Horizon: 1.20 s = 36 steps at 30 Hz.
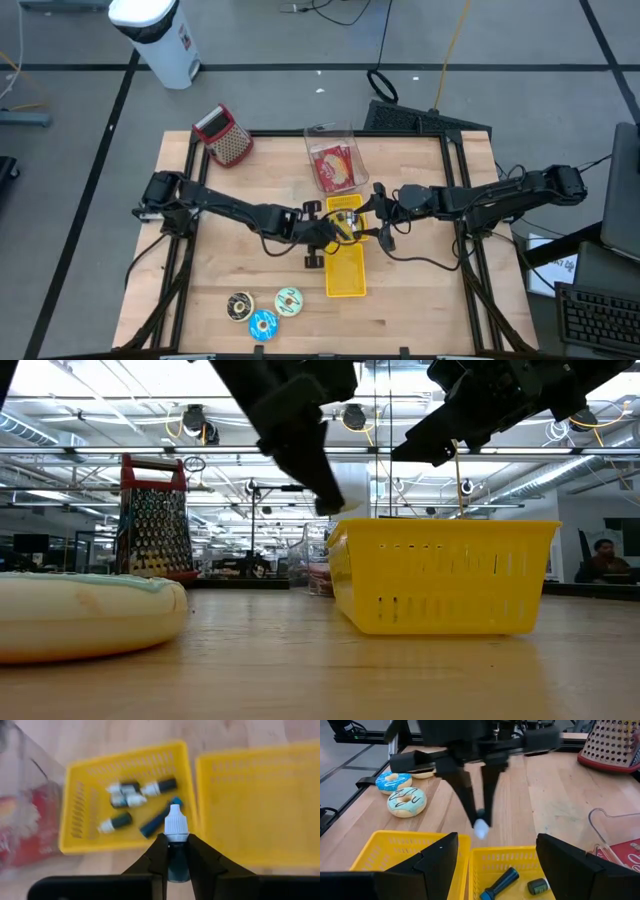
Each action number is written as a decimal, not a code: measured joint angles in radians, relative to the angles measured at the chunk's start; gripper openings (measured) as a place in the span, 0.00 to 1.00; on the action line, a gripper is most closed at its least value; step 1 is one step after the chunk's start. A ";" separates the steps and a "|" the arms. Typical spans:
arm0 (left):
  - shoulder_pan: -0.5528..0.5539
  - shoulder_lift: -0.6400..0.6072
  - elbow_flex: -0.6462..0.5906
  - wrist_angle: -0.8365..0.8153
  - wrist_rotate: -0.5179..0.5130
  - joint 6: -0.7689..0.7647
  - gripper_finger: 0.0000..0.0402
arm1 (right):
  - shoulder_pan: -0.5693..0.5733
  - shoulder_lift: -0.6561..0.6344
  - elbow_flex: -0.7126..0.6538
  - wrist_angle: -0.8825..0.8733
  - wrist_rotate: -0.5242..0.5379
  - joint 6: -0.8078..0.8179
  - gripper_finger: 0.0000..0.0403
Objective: Pick & Place Food Item
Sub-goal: Put the black food coloring bottle into the top yellow bin
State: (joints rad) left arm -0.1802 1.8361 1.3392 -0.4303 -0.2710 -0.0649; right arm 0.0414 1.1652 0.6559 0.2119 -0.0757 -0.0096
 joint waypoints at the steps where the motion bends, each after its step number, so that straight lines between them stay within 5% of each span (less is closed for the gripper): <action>1: 0.011 0.000 -0.001 0.025 0.000 0.005 0.11 | 0.000 0.000 0.000 0.000 0.000 0.000 0.64; 25: 0.113 0.077 -0.027 0.397 0.013 0.050 0.09 | 0.000 0.000 0.001 -0.007 -0.003 0.005 0.64; 36: 0.142 0.018 -0.205 0.606 0.067 0.030 0.08 | 0.000 0.000 0.001 -0.042 -0.004 0.000 0.64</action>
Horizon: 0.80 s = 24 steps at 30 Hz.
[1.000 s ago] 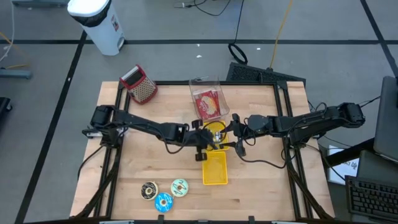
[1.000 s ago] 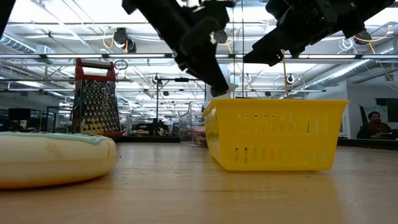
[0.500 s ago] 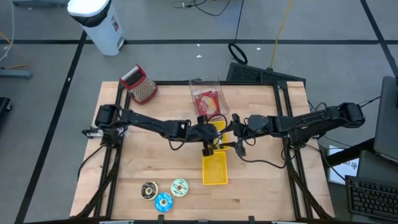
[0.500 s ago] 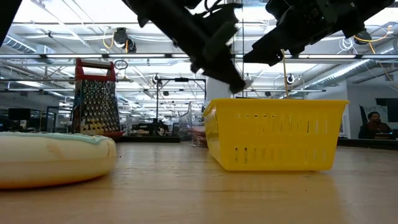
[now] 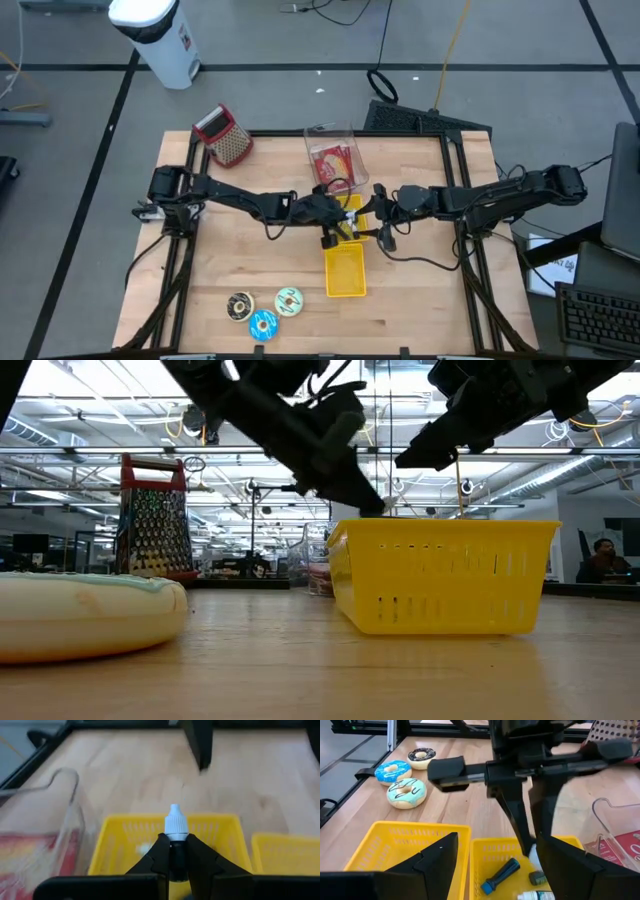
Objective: Pick & Place Food Item
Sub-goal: Put the black food coloring bottle into the top yellow bin
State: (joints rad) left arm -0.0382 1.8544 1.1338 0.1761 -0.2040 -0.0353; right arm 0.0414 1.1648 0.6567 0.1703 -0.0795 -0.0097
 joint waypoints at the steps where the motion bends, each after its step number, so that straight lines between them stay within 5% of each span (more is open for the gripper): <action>1: 0.003 0.001 -0.017 0.053 0.021 -0.003 0.08 | 0.000 0.000 0.000 -0.002 0.000 0.000 0.64; 9: 0.008 -0.011 -0.122 0.307 0.119 -0.023 0.09 | 0.000 0.000 0.000 0.026 0.000 -0.002 0.64; 24: 0.012 -0.117 -0.293 0.390 0.080 -0.076 0.07 | 0.000 0.000 -0.001 0.001 0.001 0.006 0.64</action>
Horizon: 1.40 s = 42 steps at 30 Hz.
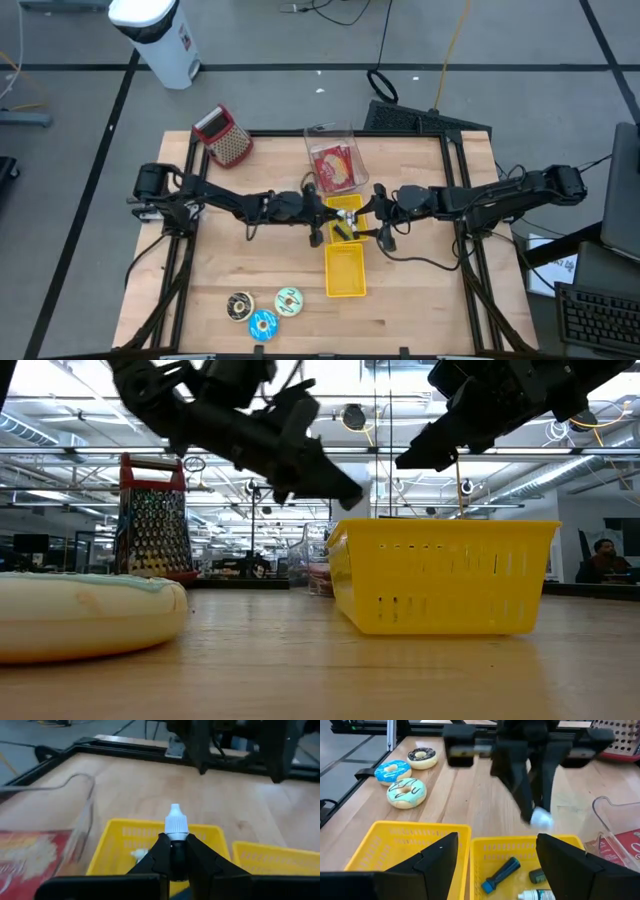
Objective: Pick & Place Food Item
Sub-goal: Put the black food coloring bottle into the top yellow bin
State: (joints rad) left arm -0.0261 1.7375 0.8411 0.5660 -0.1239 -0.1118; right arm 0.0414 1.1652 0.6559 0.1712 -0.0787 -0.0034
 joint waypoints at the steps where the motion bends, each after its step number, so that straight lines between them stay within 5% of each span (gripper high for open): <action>1: 0.001 -0.011 -0.025 0.035 -0.001 -0.004 0.07 | 0.000 0.000 0.000 -0.003 0.001 -0.002 0.64; 5: -0.015 -0.015 -0.087 0.231 0.019 -0.031 0.08 | 0.000 0.000 0.000 0.003 0.003 -0.007 0.64; 11: -0.029 0.033 -0.068 0.252 0.000 -0.049 0.08 | 0.000 0.000 0.000 0.032 0.003 -0.008 0.64; 15: -0.038 0.055 -0.029 0.208 -0.019 -0.052 0.07 | 0.000 0.000 0.000 0.049 0.004 -0.008 0.64; 21: -0.055 0.106 0.088 -0.123 -0.123 -0.065 0.07 | 0.000 0.000 0.000 0.052 0.030 -0.011 0.64; 37: -0.052 0.151 0.151 -0.131 -0.085 -0.048 0.09 | -0.002 0.000 0.000 0.030 0.029 -0.011 0.64; 42: -0.050 0.151 0.151 -0.122 -0.085 -0.073 0.19 | -0.002 0.000 0.000 0.033 0.029 -0.012 0.64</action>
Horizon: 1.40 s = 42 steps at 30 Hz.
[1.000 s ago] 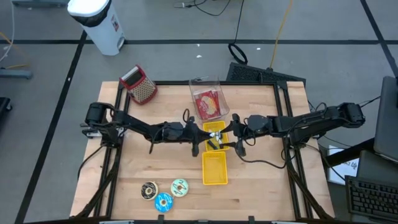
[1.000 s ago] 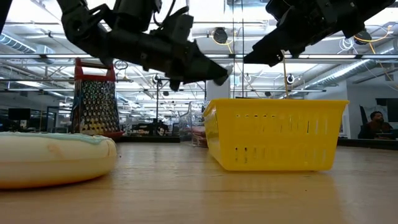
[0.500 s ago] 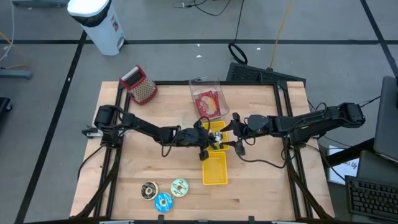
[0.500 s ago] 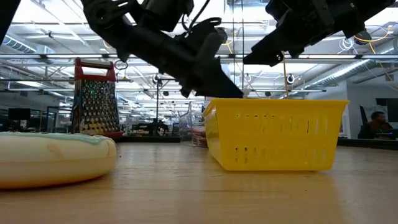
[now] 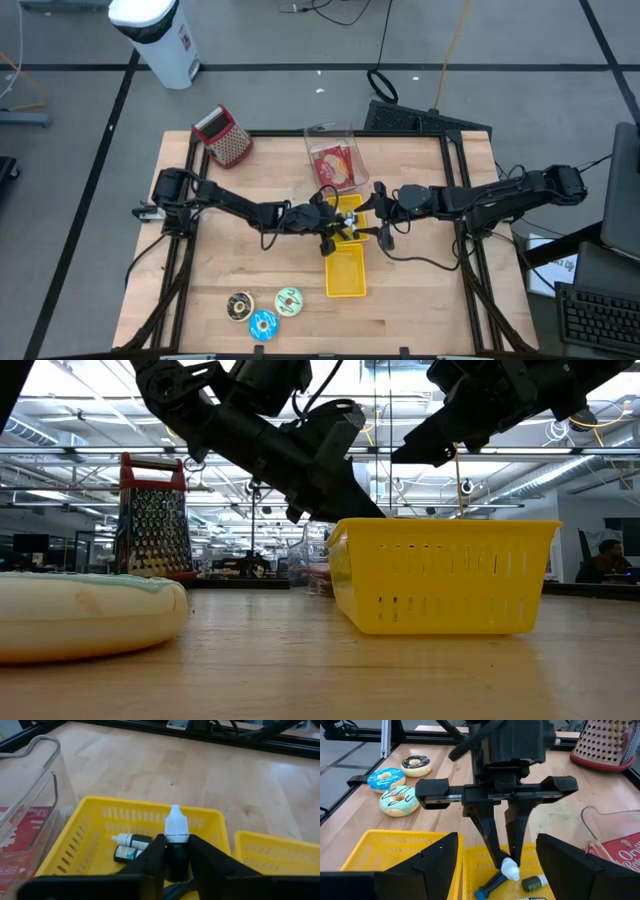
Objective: Pick & Place Food Item
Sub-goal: Put the black food coloring bottle into the top yellow bin, then put the black doughnut into the bottom yellow bin
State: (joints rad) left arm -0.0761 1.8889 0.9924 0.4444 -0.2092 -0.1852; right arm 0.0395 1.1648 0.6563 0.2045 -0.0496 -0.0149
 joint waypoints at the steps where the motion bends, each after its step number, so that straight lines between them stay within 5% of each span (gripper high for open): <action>1: 0.001 0.000 0.000 -0.001 0.001 -0.001 0.23 | 0.000 0.000 0.000 0.000 0.000 0.000 0.64; 9: 0.002 -0.097 0.000 -0.139 0.063 0.025 0.54 | 0.000 0.000 0.000 -0.001 0.000 0.000 0.64; 12: -0.002 -0.199 0.001 -0.313 0.092 -0.019 0.60 | 0.000 0.000 0.000 -0.007 0.000 0.000 0.64; 18: -0.083 -0.401 0.001 -0.826 0.214 -0.258 0.65 | 0.000 0.000 0.000 -0.015 0.000 0.000 0.64; 24: -0.286 -0.474 0.000 -1.212 0.268 -0.593 0.62 | 0.000 0.000 0.000 -0.015 0.000 0.010 0.64; 34: -0.598 -0.421 -0.041 -1.255 0.328 -0.980 0.61 | 0.000 0.000 0.000 -0.007 -0.003 0.011 0.64; 42: -0.686 -0.421 -0.117 -1.249 0.291 -1.105 0.62 | 0.001 0.000 0.000 -0.005 -0.003 0.011 0.64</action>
State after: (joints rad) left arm -0.7624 1.4681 0.8750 -0.8042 0.0816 -1.2903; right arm 0.0406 1.1648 0.6563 0.2000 -0.0528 -0.0036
